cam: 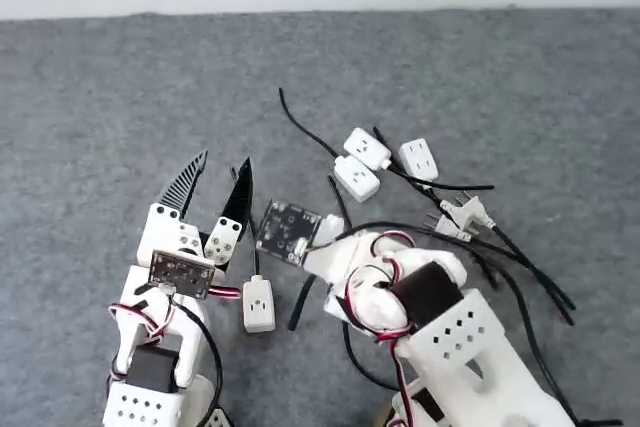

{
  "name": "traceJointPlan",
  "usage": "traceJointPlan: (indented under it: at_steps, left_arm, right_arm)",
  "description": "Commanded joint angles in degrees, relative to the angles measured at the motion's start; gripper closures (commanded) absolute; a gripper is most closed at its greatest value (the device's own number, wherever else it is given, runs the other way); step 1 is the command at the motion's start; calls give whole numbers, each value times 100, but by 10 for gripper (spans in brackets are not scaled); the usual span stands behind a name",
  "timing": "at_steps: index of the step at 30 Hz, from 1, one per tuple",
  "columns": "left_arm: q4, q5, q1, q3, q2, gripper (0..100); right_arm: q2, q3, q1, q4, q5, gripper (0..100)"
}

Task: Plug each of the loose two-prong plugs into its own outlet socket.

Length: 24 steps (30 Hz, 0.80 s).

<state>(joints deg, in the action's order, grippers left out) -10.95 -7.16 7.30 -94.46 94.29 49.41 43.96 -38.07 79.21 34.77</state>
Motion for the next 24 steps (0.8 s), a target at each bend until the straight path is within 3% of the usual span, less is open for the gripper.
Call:
traceJointPlan:
  at_steps: [1,7,16,24]
  left_arm:
    - [167,53,-26,40,26,830]
    - [167,53,-26,40,26,830]
    - [167,26,-26,40,26,830]
    - [167,26,-26,31,26,830]
  right_arm:
    - [75,97,57,40,651,991]
    - [75,448,180,48,1776,991]
    - [13,633,1288,40,3921,991]
    - [13,1319,1288,-505,4079,991]
